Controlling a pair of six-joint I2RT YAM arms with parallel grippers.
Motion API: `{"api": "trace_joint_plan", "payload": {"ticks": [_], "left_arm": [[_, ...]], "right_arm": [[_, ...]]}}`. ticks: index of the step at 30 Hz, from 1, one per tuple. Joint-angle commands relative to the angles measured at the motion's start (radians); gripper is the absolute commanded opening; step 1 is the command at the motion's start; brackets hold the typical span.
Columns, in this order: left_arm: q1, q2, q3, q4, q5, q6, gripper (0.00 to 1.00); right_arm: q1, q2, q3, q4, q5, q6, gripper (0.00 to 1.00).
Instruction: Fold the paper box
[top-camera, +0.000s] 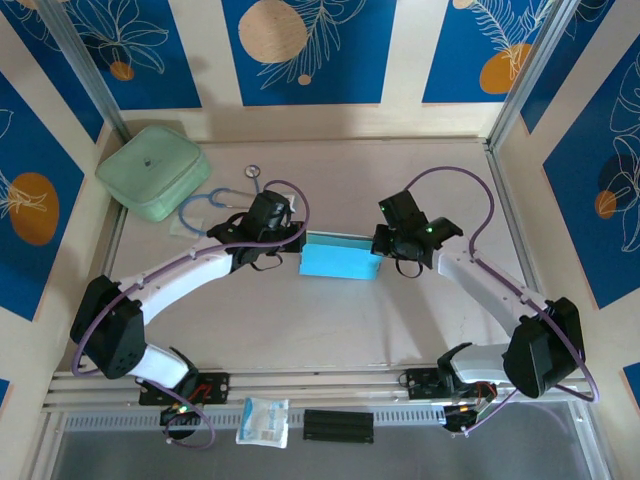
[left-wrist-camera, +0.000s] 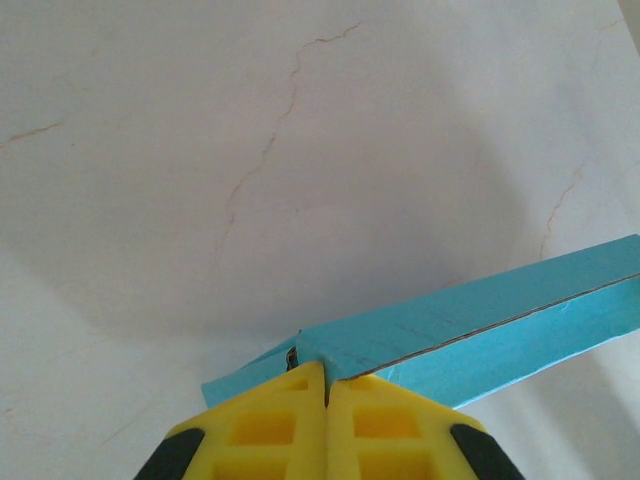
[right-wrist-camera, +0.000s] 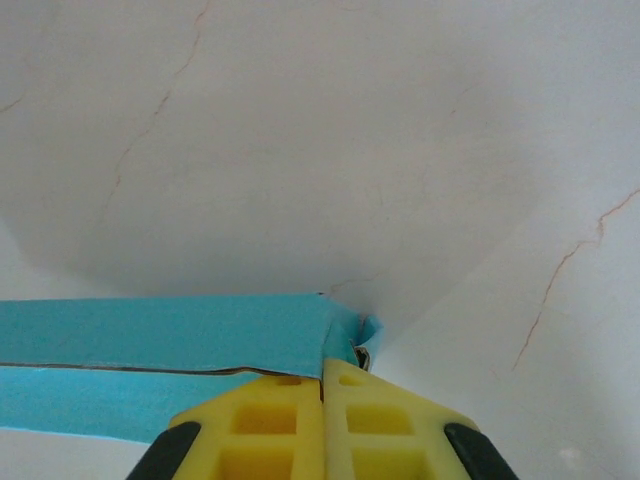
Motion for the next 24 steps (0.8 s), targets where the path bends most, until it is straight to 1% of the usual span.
{"api": "trace_joint_plan", "payload": {"ticks": [1,2,3,4,9,12,16,19,21,22,24], "left_arm": [[-0.002,-0.023,0.007,-0.038,-0.014,-0.024,0.21],[-0.003,-0.032,-0.001,-0.034,-0.017,-0.025,0.30],[-0.003,-0.040,-0.008,-0.030,-0.023,-0.027,0.36],[-0.002,-0.050,-0.013,-0.030,-0.028,-0.029,0.39],[-0.003,-0.110,-0.039,-0.027,-0.064,-0.029,0.50],[-0.002,-0.138,-0.046,-0.030,-0.079,-0.025,0.54],[-0.001,-0.168,-0.057,0.005,-0.059,-0.011,0.56],[0.000,-0.159,-0.042,-0.002,-0.062,-0.028,0.58],[0.005,-0.128,-0.008,-0.037,-0.059,-0.059,0.59],[0.007,-0.111,0.011,-0.051,-0.051,-0.067,0.58],[0.006,-0.076,0.039,-0.066,-0.023,-0.074,0.52]], "right_arm": [[-0.020,-0.002,-0.056,-0.192,0.014,-0.005,0.04],[-0.021,-0.004,-0.056,-0.187,0.013,-0.008,0.04],[-0.020,-0.003,-0.056,-0.181,0.016,-0.012,0.04],[-0.019,-0.002,-0.056,-0.179,0.019,-0.014,0.03],[0.003,0.000,-0.046,-0.176,0.033,-0.033,0.03],[0.032,0.001,-0.031,-0.170,0.050,-0.051,0.03],[0.054,0.011,-0.011,-0.167,0.053,-0.052,0.03],[0.077,0.020,-0.001,-0.168,0.067,-0.060,0.03],[0.093,0.023,0.004,-0.170,0.077,-0.062,0.03],[0.098,0.026,0.005,-0.171,0.082,-0.061,0.03],[0.106,0.026,0.008,-0.173,0.087,-0.060,0.03]]}}
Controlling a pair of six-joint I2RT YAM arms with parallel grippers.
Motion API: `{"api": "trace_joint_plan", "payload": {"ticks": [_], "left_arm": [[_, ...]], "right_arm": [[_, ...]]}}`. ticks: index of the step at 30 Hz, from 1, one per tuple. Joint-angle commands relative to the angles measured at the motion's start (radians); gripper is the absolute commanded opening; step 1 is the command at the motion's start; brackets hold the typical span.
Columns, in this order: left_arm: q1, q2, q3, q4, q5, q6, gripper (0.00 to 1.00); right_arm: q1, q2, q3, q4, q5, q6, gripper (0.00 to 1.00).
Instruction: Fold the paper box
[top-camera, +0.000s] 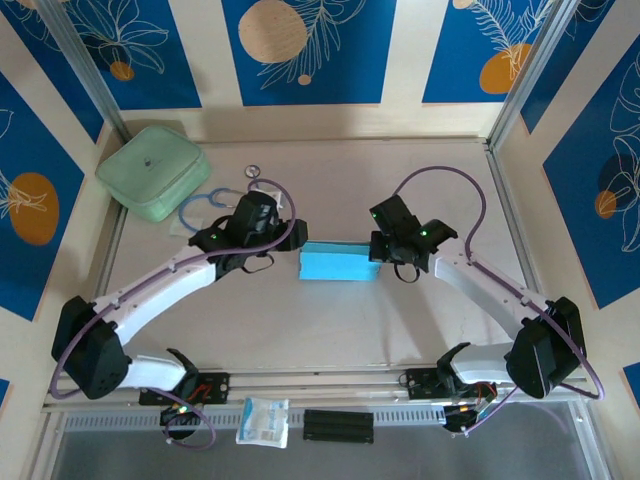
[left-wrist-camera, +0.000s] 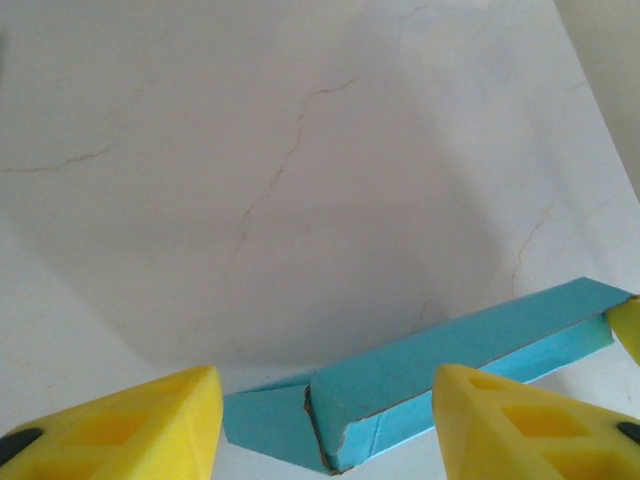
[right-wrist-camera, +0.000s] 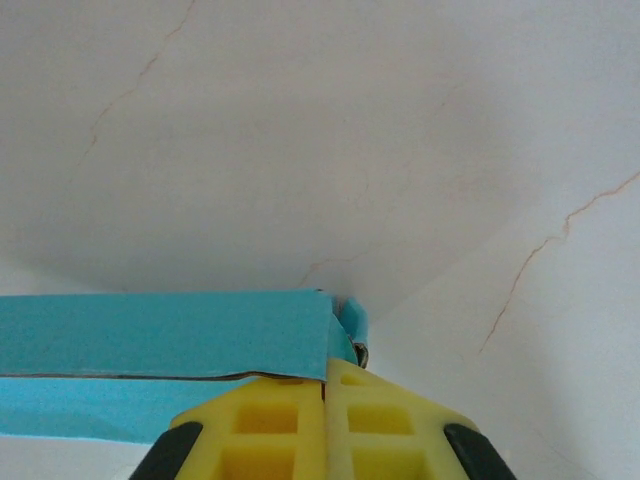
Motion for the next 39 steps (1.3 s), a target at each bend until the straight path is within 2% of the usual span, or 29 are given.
{"api": "trace_joint_plan", "payload": {"ticks": [1,5,21,27,34,37,39], "left_arm": [[0.005,0.051,0.057,-0.027,0.040,-0.031,0.49],[0.006,0.076,0.051,-0.014,0.085,-0.048,0.37],[0.011,0.117,-0.026,0.019,0.101,-0.067,0.21],[0.009,0.082,-0.113,0.057,0.142,-0.106,0.19],[0.007,0.076,-0.178,0.079,0.150,-0.124,0.18],[0.008,0.082,-0.181,0.077,0.155,-0.119,0.18],[0.007,0.082,-0.174,0.081,0.158,-0.118,0.18]], "right_arm": [[0.018,0.027,-0.009,-0.118,0.000,-0.010,0.03],[0.022,0.027,-0.005,-0.127,0.011,-0.003,0.03],[0.048,0.032,-0.002,-0.129,-0.013,-0.001,0.03],[0.046,0.024,-0.002,-0.149,-0.039,0.007,0.04],[-0.009,-0.007,-0.021,-0.144,-0.149,0.011,0.05],[-0.016,-0.031,-0.013,-0.138,-0.187,-0.013,0.08],[-0.017,-0.046,0.005,-0.139,-0.210,-0.030,0.13]]}}
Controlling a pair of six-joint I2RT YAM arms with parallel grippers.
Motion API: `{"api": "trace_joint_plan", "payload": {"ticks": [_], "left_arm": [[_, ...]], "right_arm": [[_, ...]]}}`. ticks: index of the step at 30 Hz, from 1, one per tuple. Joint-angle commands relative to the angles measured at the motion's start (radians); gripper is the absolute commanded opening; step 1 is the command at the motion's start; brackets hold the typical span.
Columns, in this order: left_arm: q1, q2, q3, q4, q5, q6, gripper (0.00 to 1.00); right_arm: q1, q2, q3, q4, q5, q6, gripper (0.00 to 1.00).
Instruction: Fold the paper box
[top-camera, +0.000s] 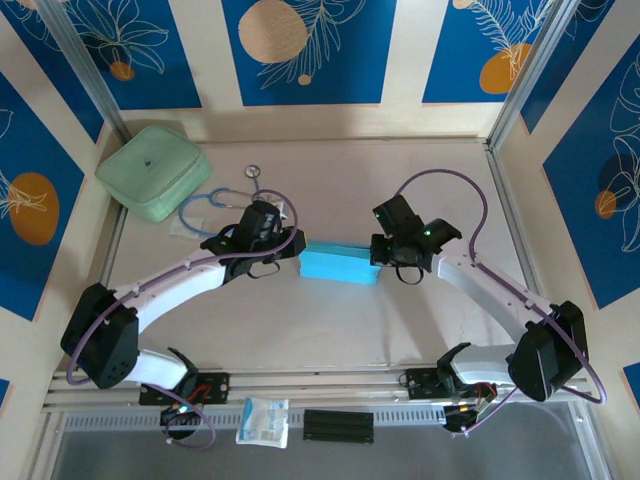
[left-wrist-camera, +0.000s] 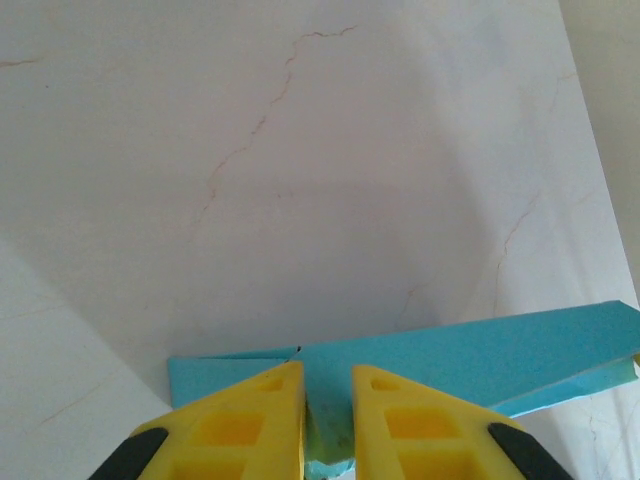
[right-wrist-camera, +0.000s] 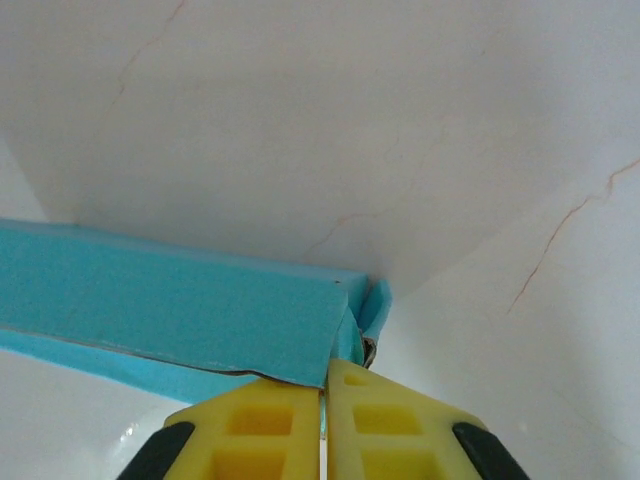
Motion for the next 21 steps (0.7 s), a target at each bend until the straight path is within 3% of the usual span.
{"api": "trace_joint_plan", "payload": {"ticks": [1,12,16,21], "left_arm": [[-0.001,0.025,-0.031,-0.105,0.049,-0.007,0.18],[-0.003,0.028,0.000,-0.121,0.032,0.003,0.18],[-0.003,0.030,0.005,-0.123,0.030,0.005,0.18],[-0.004,0.029,0.012,-0.129,0.025,0.009,0.18]], "right_arm": [[-0.004,-0.032,0.006,-0.081,-0.092,-0.020,0.16],[-0.030,-0.085,0.064,-0.114,-0.073,-0.039,0.28],[-0.031,-0.086,0.062,-0.102,-0.012,-0.063,0.30],[-0.039,-0.044,0.060,-0.081,-0.062,-0.092,0.27]]}}
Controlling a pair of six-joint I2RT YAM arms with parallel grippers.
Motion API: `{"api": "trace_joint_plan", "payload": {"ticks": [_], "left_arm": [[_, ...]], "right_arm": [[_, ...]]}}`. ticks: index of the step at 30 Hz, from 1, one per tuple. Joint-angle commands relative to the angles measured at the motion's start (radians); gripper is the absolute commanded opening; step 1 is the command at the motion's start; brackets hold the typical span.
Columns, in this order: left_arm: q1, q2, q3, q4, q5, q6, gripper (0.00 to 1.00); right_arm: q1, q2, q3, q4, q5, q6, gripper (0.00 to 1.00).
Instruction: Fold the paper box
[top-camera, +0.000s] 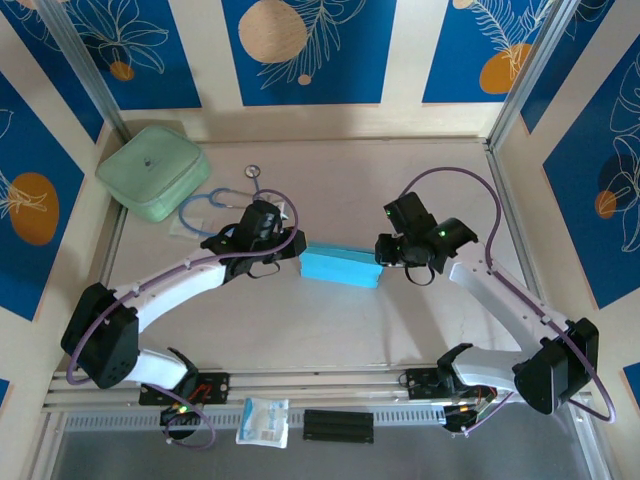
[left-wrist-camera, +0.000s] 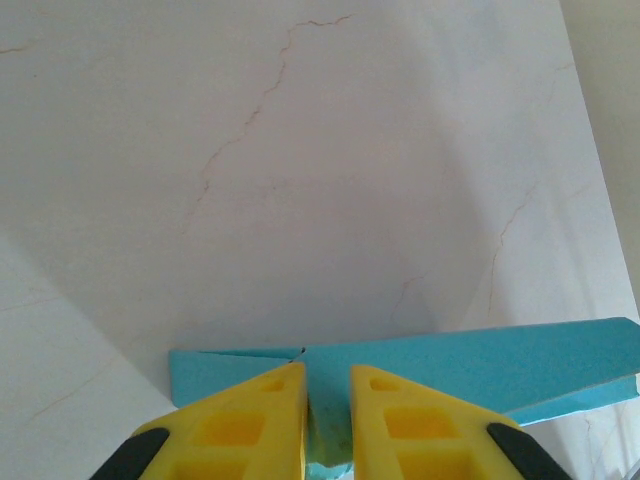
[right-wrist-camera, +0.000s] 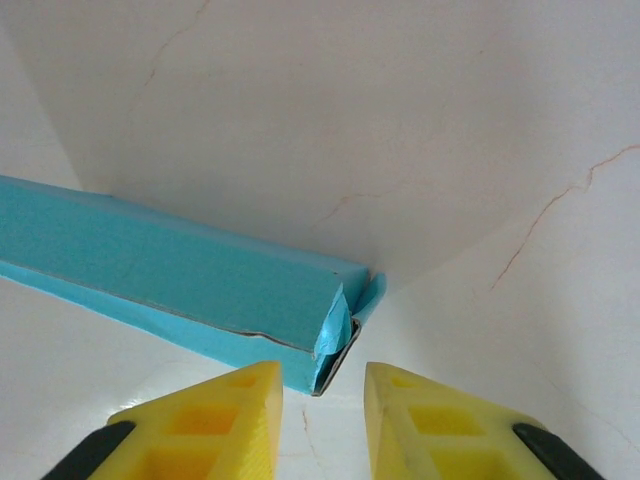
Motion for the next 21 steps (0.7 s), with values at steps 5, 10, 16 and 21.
{"api": "trace_joint_plan", "payload": {"ticks": [5,10,16,21], "left_arm": [[-0.005,0.022,0.003,-0.114,0.008,0.008,0.18],[-0.004,0.024,0.002,-0.116,0.005,0.011,0.18],[-0.004,0.022,0.004,-0.117,0.002,0.013,0.17],[-0.004,0.019,0.003,-0.120,0.000,0.014,0.17]], "right_arm": [[0.002,0.052,0.013,-0.003,0.009,-0.044,0.24],[0.007,0.070,0.012,0.027,-0.010,-0.060,0.26],[0.007,0.098,0.013,0.055,-0.015,-0.075,0.24],[0.009,0.088,0.007,0.067,0.018,-0.074,0.17]]}}
